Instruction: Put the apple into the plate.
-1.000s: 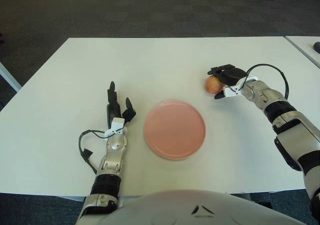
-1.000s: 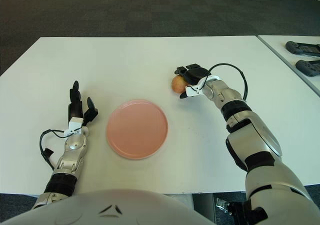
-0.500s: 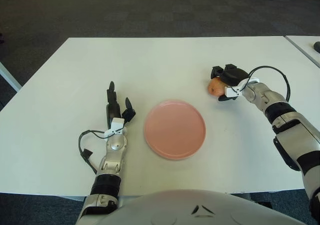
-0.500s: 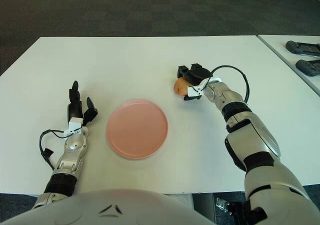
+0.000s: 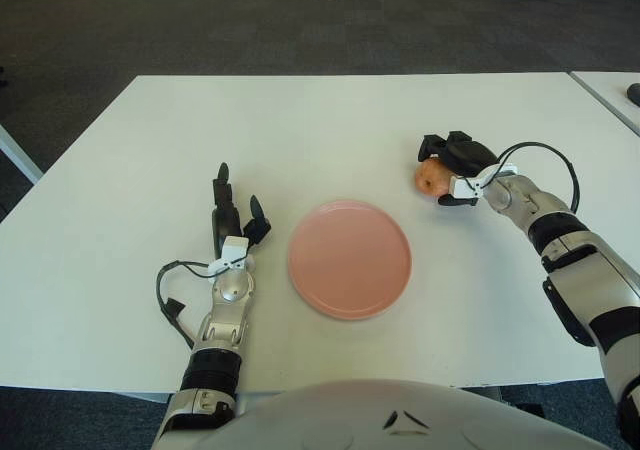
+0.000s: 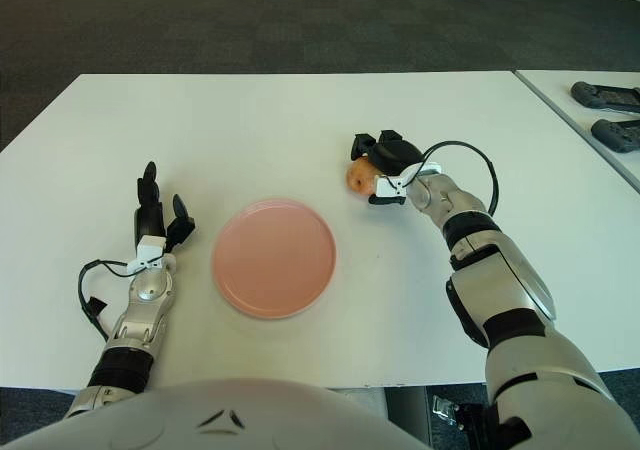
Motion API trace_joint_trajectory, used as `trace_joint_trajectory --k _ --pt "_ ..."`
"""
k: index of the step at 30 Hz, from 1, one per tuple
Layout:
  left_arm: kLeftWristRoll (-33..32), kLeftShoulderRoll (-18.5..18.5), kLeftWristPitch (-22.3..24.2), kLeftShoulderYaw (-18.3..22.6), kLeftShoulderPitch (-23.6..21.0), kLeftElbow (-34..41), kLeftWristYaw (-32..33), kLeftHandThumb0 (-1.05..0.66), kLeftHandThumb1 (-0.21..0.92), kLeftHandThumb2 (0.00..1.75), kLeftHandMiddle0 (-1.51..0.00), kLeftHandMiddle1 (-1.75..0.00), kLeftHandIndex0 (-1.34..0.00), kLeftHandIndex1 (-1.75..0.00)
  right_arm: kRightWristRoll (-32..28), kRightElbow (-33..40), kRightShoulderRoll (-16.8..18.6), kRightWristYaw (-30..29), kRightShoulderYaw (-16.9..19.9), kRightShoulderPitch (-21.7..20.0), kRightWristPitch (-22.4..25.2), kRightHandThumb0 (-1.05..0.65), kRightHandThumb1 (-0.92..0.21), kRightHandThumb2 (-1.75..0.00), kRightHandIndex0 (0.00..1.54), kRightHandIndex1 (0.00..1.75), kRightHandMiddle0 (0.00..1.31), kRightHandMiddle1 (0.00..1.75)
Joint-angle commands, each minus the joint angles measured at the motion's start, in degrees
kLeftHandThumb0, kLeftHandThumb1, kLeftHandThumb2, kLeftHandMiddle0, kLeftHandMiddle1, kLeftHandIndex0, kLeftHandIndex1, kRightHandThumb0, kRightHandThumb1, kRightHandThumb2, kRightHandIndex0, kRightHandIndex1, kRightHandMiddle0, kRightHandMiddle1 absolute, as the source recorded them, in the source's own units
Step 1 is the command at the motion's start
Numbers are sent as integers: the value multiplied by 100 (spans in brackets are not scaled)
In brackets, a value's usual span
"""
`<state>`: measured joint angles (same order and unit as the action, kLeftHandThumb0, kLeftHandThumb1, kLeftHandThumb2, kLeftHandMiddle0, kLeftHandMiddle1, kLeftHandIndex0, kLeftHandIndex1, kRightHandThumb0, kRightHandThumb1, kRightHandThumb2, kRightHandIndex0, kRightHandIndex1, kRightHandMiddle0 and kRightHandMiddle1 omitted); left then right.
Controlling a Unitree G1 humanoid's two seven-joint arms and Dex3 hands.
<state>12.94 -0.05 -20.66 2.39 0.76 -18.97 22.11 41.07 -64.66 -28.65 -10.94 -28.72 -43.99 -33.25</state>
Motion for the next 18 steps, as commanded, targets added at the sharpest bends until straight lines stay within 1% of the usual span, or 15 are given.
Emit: trace_joint_trajectory --k 1,10,18 --pt "8 29 19 39 94 -66 24 -75 92 94 -18 -1 0 -42 -113 -10 -14 -163 111 -32 -51 0 4 -170 89 168 66 175" --pt "-2 36 4 38 97 -60 4 -75 92 94 -19 -1 0 -42 -96 3 -18 -375 149 24 -125 0 5 -172 89 170 66 175" --pt "-13 41 0 31 107 -43 -14 -74 92 93 -19 -1 0 -41 -88 52 -45 -647 201 109 -265 0 -2 -166 83 173 61 175"
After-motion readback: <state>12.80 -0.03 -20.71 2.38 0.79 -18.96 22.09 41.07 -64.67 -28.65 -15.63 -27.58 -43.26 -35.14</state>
